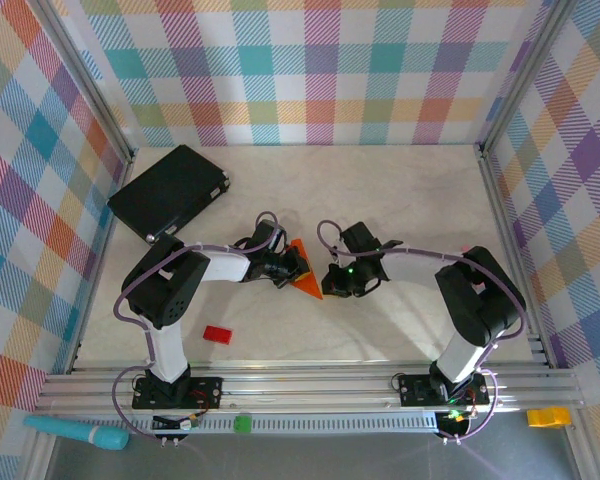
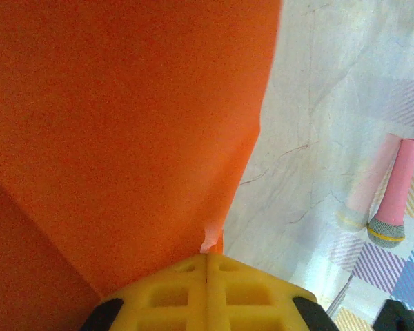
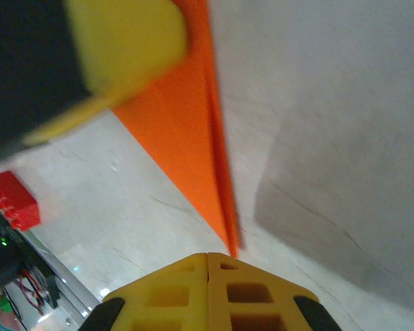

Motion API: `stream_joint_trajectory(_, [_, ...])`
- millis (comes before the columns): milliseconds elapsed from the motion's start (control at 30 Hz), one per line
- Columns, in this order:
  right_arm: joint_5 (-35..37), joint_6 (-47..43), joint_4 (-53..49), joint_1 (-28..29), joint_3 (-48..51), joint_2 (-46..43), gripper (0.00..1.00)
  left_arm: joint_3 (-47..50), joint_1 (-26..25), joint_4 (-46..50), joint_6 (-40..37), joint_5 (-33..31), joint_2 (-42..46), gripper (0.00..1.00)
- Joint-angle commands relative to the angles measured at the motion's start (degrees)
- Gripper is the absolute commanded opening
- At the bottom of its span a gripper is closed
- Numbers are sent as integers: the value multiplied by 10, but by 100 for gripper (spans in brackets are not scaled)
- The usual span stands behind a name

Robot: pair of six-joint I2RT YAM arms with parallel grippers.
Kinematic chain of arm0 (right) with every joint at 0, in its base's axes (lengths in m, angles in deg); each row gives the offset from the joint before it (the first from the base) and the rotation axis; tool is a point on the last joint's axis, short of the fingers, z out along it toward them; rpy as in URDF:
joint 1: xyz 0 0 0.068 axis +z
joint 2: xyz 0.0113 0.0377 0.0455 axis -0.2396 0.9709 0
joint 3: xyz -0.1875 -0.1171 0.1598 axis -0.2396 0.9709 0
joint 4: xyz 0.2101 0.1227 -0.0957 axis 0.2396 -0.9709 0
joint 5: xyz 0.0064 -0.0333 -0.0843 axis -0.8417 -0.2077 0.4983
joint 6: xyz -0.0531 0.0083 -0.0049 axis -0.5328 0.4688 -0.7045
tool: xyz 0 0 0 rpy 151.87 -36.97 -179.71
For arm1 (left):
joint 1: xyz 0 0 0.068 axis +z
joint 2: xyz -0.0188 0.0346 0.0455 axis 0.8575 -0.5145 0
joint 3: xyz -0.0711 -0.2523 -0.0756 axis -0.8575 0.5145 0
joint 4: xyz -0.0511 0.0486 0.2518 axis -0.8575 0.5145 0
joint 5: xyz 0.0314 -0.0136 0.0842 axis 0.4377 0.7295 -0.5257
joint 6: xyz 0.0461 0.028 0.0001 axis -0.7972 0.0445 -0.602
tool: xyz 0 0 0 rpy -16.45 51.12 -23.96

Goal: Fold a paper plane with a square sheet of paper (pick it up from the middle)

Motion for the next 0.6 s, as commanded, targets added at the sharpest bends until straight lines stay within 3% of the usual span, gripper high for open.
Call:
stream_joint_trajectory(0, [-7,21,19,4,-22,18,3,26,2,85,-11,-43,-20,3])
stream_joint_trajectory(567, [46,-6,-23,16,-84,112,1,16,2,78,-10,-30,-3,4])
